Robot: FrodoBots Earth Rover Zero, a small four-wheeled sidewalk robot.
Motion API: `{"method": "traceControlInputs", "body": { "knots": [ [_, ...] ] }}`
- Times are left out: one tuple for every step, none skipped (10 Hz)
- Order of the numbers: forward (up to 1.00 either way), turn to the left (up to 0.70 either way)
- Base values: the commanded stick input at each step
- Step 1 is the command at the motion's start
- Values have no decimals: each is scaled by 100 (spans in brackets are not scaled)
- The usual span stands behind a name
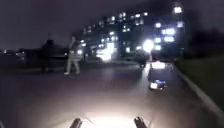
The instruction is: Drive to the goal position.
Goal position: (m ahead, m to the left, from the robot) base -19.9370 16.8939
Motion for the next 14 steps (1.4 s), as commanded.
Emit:
{"method": "traceControlInputs", "body": {
  "knots": [
    [0,70],
    [0,70],
    [0,70],
    [0,70],
    [0,70],
    [0,70],
    [0,70],
    [0,70],
    [0,70],
    [0,70],
    [0,70],
    [0,70],
    [0,70],
    [0,70]
  ]
}}
